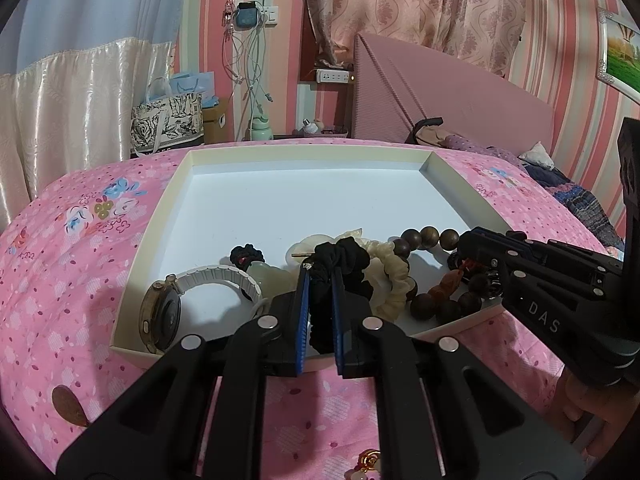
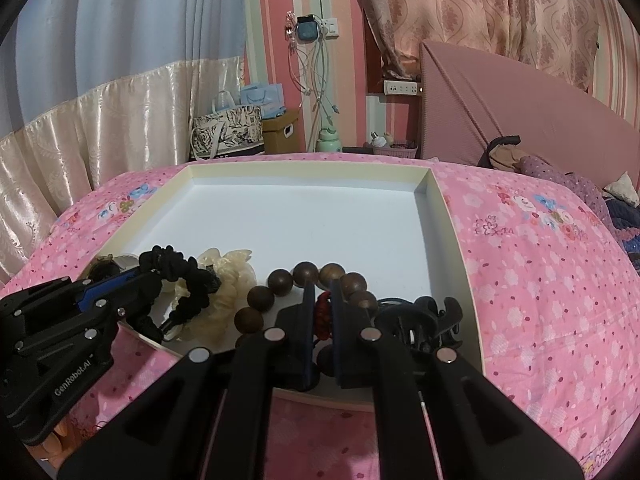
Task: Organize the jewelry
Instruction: 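Carry the black beaded bracelet into the tray with the left tool while the right tool carries the red charm, then open the left tool to release the bracelet while the right tool releases the red charm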
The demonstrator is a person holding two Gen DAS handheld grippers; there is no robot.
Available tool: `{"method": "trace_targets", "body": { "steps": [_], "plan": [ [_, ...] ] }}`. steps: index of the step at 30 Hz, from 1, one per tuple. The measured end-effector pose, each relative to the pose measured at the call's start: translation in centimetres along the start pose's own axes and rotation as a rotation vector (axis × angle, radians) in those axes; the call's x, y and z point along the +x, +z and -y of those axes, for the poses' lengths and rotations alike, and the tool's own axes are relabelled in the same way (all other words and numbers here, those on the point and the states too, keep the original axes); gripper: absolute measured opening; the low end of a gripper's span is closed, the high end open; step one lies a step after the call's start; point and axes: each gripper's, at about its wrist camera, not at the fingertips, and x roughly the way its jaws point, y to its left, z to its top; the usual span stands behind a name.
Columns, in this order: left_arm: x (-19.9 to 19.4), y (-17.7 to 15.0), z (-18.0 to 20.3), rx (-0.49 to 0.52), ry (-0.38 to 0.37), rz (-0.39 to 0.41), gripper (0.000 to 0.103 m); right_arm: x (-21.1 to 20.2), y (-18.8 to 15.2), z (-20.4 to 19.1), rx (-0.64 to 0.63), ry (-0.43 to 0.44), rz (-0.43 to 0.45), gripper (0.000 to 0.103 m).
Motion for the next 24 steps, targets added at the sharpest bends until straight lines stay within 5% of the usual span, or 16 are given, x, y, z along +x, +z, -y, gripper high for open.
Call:
{"method": "trace_targets", "body": {
  "steps": [18, 24],
  "plan": [
    [0.05, 0.02, -0.01, -0.001, 0.002, 0.0, 0.008, 0.02, -0.21, 0.07, 0.006, -0.001, 0.0, 0.008],
    [-0.03, -0.1, -0.04, -0.004, 0.013, 0.006, 0.026, -0.03, -0.25, 0.18, 0.009, -0.003, 0.003, 0.008]
  ]
}}
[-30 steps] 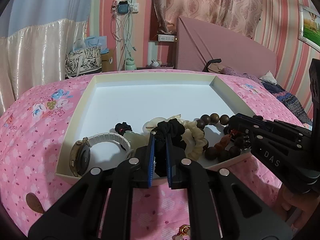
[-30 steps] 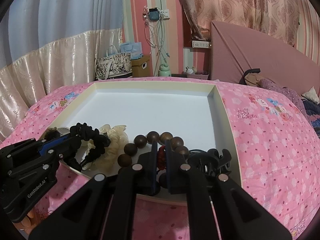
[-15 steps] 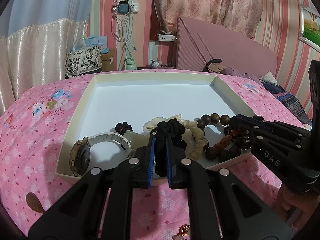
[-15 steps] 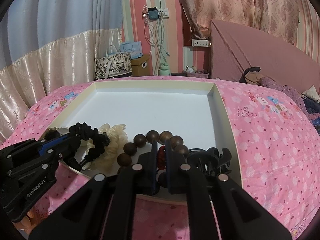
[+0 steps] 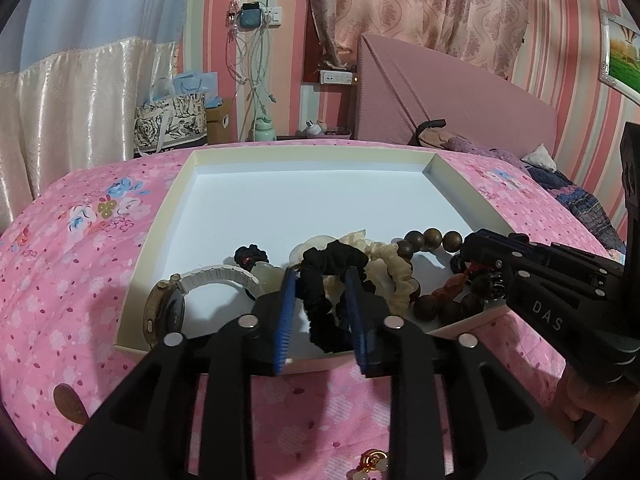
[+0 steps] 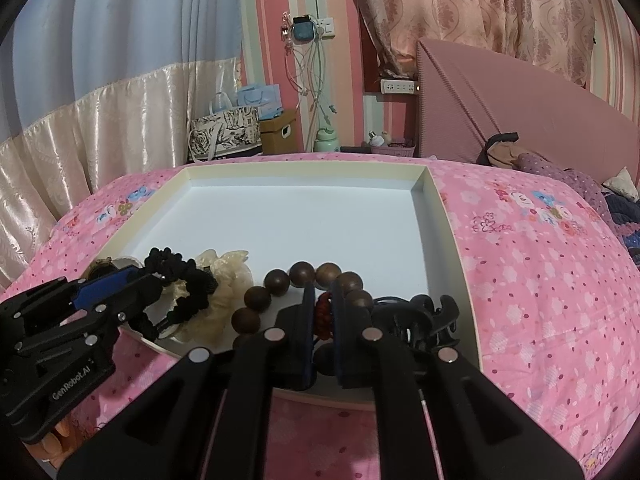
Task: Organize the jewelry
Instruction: 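Open the left tool to release the bracelet while the right tool releases the red charm, then grasp the black pendant necklace with the left tool while the right tool grasps the red tassel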
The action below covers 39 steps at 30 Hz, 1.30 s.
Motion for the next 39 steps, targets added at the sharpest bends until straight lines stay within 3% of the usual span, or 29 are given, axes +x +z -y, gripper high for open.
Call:
{"method": "trace_targets", "body": {
  "steps": [4, 7, 13, 17, 26, 33, 36, 39],
  "plan": [
    [-0.2, -0.1, 0.1, 0.004, 0.009, 0.007, 0.038, -0.1, 0.0, 0.1, 0.011, -0.015, 0.0, 0.011],
    [-0.3, -0.1, 0.1, 0.001, 0.014, 0.013, 0.047, -0.3, 0.1, 0.3, 0.023, -0.021, 0.012, 0.043],
    [-0.3, -0.1, 0.0, 0.001, 0.017, 0.02, 0.055, -0.7, 0.2, 0.3, 0.029, -0.024, 0.027, 0.044],
    [-0.4, -0.1, -0.3, -0.017, 0.017, 0.03, 0.065, -1.0, 0.4, 0.2, 0.024, -0.023, 0.043, 0.054],
    [-2.9, 2.4, -3.6, -0.11, 0.01, 0.054, 0.074, -3.0, 1.9, 1.8, 0.092, 0.023, 0.086, 0.058],
    [-5.9, 3.9, -6.3, -0.067, 0.062, 0.068, 0.074, -3.8, 2.4, 2.8, 0.117, 0.033, 0.086, 0.059],
    [-7.7, 3.0, -8.9, -0.038, 0.098, 0.058, 0.074, -3.9, 2.5, 1.8, 0.085, 0.09, 0.051, 0.06],
    [-9.1, 1.1, -11.4, -0.033, 0.134, 0.034, 0.074, -4.1, 2.4, -1.0, -0.041, 0.174, 0.002, 0.062]
  ]
}}
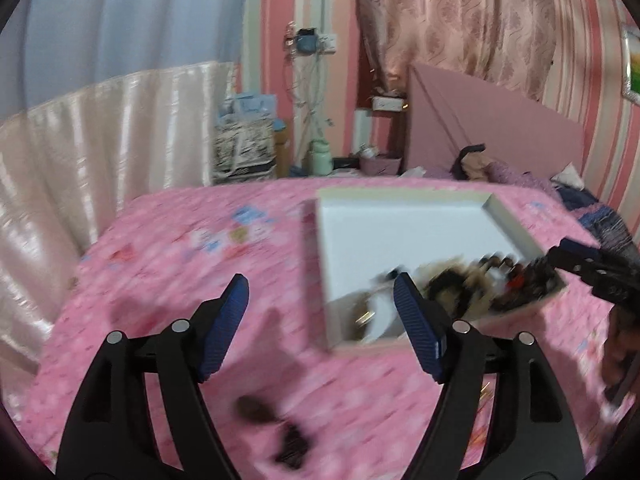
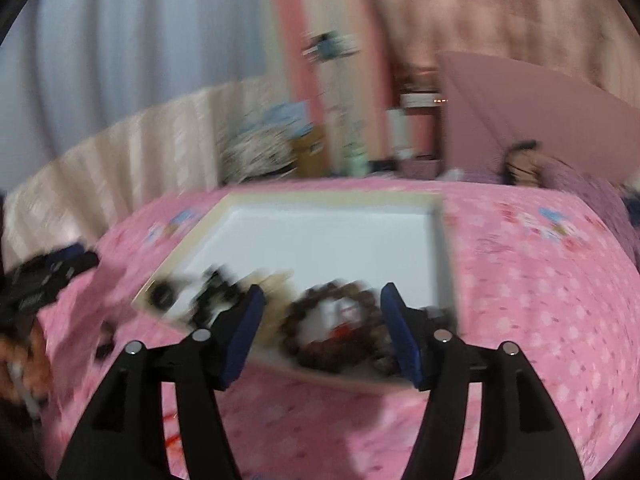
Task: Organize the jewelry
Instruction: 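Grasp the black pendant necklace with the left tool while the right tool grasps the red tassel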
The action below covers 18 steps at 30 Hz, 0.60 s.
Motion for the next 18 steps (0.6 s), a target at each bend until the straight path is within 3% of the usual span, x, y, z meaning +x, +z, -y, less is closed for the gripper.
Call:
{"method": "trace_targets", "body": {
  "steps": [2, 5, 8, 10, 13, 18],
  "plan": [
    [-0.5, -1.3, -1.7, -0.007, 0.018, -0.025, 0.074, -0.3, -0.1, -1.6, -0.074, 0.069, -0.011, 0.062],
    [-1.0, -3.5, -3.5, -0.018, 0.021, -0.082, 0.074, 0.2, -1.2, -3.5, -0.181, 0.209, -0.108, 0.062],
    [-1.1, -5.6, -4.0, -0.009, 0.028, -0.13, 0.074, 1.6, -3.4, -5.6, -0.349, 0.195, -0.197, 0.062],
    [-1.0, -6.6, -3.6, -0.003, 0.017, -0.153, 0.074, 3.1, -4.6, -6.1, -0.364, 0.218, -0.292, 0.062],
    [-0.5, -7.8, -2.3, 0.024, 0.001, -0.186, 0.074, 4.3, -6.2, -6.8, -0.38, 0.26, -0.362, 0.062],
    [1.3, -8.5, 0.1, 0.11, -0.007, -0.247, 0.075, 4.8, -6.9, -7.3, -0.362, 0.313, -0.407, 0.068]
  ]
}}
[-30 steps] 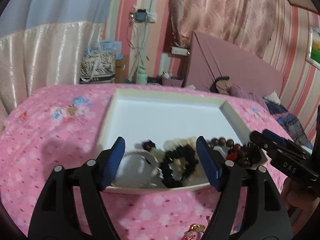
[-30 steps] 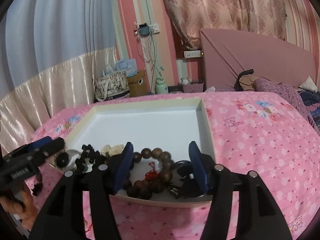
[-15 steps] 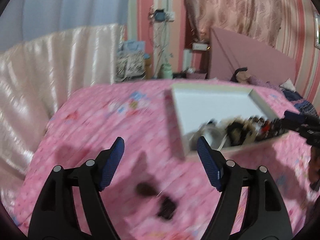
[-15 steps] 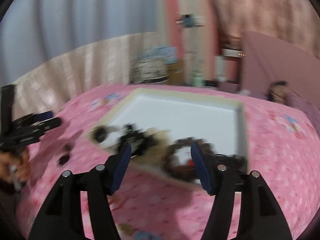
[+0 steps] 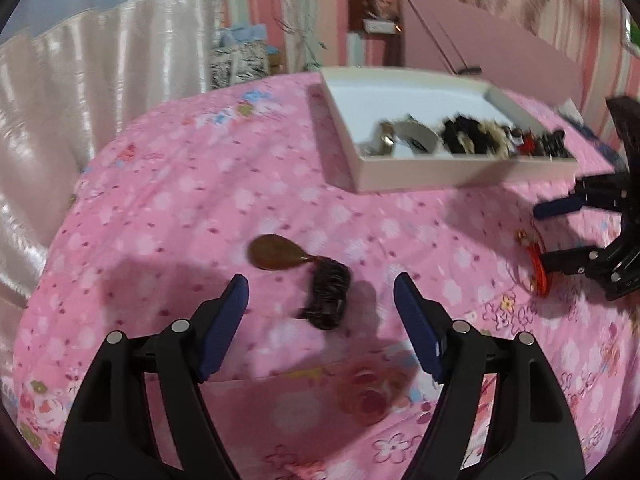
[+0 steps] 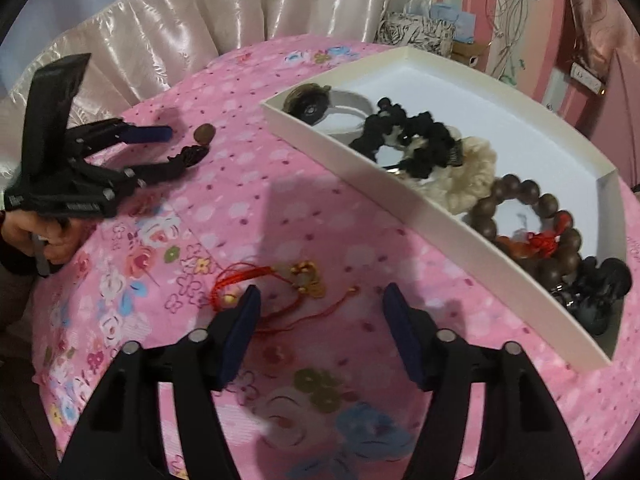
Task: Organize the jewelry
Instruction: 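Grasp the black pendant necklace with the left tool while the right tool grasps the red tassel, then carry the necklace over the tray with the left tool while the right tool carries the red tassel charm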
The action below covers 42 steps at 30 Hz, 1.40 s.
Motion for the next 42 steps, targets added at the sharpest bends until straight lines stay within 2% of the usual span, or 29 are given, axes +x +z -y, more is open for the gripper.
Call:
{"method": "trace_targets", "body": {
  "steps": [2, 4, 6, 8, 10, 11, 12, 13, 14, 17, 20, 27, 31, 34, 37, 39, 42],
  "plan": [
    [1.2, -0.1, 0.5, 0.026, 0.024, -0.041, 0.075, 0.1, -0.1, -0.4, -0.003, 0.012, -0.006, 0.072],
    [1.4, 0.1, 0.5, 0.025, 0.015, -0.044, 0.073, 0.1, 0.0, -0.7, -0.012, 0.041, -0.004, 0.072],
    [1.5, 0.3, 0.7, 0.039, -0.001, -0.044, 0.063, 0.3, 0.1, -1.0, -0.016, 0.051, -0.005, 0.072],
    [1.5, 0.5, 1.0, 0.049, -0.028, -0.033, 0.033, 0.4, 0.1, -1.3, -0.035, 0.036, -0.004, 0.072],
    [1.2, 0.6, 1.5, 0.072, -0.023, -0.018, 0.017, 0.5, 0.0, -1.5, -0.042, 0.036, 0.002, 0.067],
    [1.1, 0.5, 1.5, 0.071, -0.027, -0.01, 0.017, 0.4, 0.0, -1.6, -0.052, 0.025, 0.005, 0.049],
    [0.8, 0.5, 1.4, 0.065, -0.032, -0.001, 0.017, 0.2, -0.1, -1.6, -0.066, 0.013, 0.01, 0.036],
    [0.4, 0.7, 1.1, 0.057, -0.038, 0.018, 0.017, 0.0, -0.1, -1.5, -0.064, 0.021, 0.013, 0.008],
    [0.0, 0.7, 1.0, 0.05, -0.039, 0.038, 0.017, 0.0, -0.1, -1.4, -0.064, 0.025, 0.01, 0.004],
    [-2.0, 1.5, 0.5, 0.026, -0.04, 0.112, 0.017, -0.2, 0.1, -1.2, -0.066, 0.009, 0.021, 0.004],
    [-3.9, 3.0, 0.4, -0.005, -0.069, 0.168, 0.017, -1.6, 0.5, 0.3, 0.005, -0.02, 0.09, 0.004],
    [-8.1, 8.0, 2.8, -0.017, -0.161, 0.324, 0.017, -9.5, 0.0, 5.3, 0.217, -0.022, 0.421, 0.004],
    [-8.7, 10.6, 5.2, 0.002, -0.215, 0.392, 0.017, -13.5, -1.2, 7.3, 0.299, -0.022, 0.619, 0.004],
    [-7.5, 11.5, 7.4, 0.023, -0.212, 0.415, 0.017, -14.5, -1.8, 8.5, 0.362, -0.071, 0.672, 0.004],
    [-5.4, 11.3, 8.5, 0.017, -0.199, 0.411, 0.017, -14.3, -1.8, 9.4, 0.42, -0.149, 0.675, 0.004],
    [-4.1, 10.8, 8.8, 0.001, -0.182, 0.422, 0.017, -13.9, -1.7, 9.5, 0.446, -0.252, 0.677, 0.004],
    [-2.6, 10.2, 8.7, -0.007, -0.164, 0.424, 0.017, -13.3, -1.7, 9.5, 0.459, -0.327, 0.671, 0.004]
  ]
}}
